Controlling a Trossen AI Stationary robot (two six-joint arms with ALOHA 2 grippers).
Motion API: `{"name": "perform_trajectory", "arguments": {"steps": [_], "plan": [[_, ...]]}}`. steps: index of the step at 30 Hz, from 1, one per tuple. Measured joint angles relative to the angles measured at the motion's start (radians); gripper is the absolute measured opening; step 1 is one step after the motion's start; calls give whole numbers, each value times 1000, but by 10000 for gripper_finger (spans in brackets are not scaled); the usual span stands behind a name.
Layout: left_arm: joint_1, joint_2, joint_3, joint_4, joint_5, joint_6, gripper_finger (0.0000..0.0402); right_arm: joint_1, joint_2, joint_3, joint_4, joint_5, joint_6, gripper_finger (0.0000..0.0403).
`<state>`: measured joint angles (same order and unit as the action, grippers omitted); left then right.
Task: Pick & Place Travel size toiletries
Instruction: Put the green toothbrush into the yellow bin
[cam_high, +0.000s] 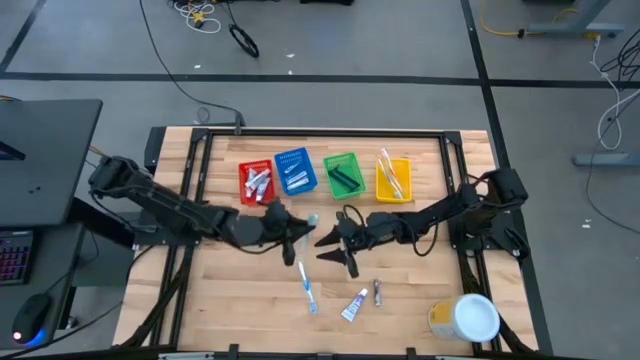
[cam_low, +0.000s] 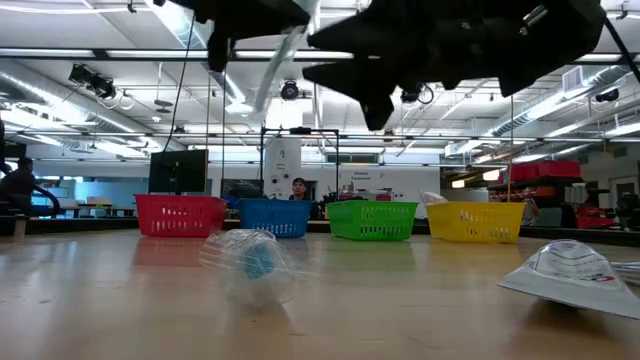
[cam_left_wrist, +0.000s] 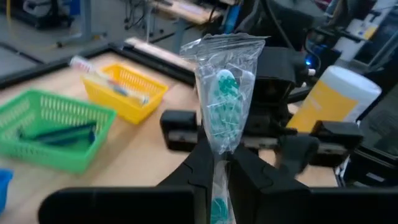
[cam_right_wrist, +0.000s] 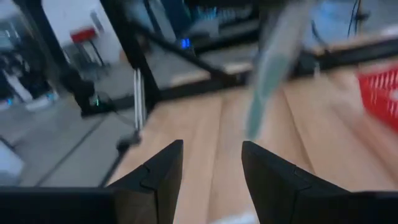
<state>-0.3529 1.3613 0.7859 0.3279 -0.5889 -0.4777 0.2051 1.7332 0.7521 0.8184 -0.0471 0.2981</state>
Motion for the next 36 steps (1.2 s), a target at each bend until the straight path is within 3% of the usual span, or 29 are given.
{"name": "perform_trajectory", "arguments": {"steps": [6, 12, 23, 36], "plan": [[69, 0, 5, 32, 42, 76, 38, -51, 7, 26, 25, 72, -7, 174], [94, 0, 5, 34, 43, 120, 36, -99, 7, 54, 23, 37, -15, 170], [101, 0, 5, 29, 27, 163, 36, -149, 7, 60, 24, 32, -18, 74], [101, 0, 5, -16, -19, 160, 48, -164, 7, 60, 15, 37, -38, 39]]}}
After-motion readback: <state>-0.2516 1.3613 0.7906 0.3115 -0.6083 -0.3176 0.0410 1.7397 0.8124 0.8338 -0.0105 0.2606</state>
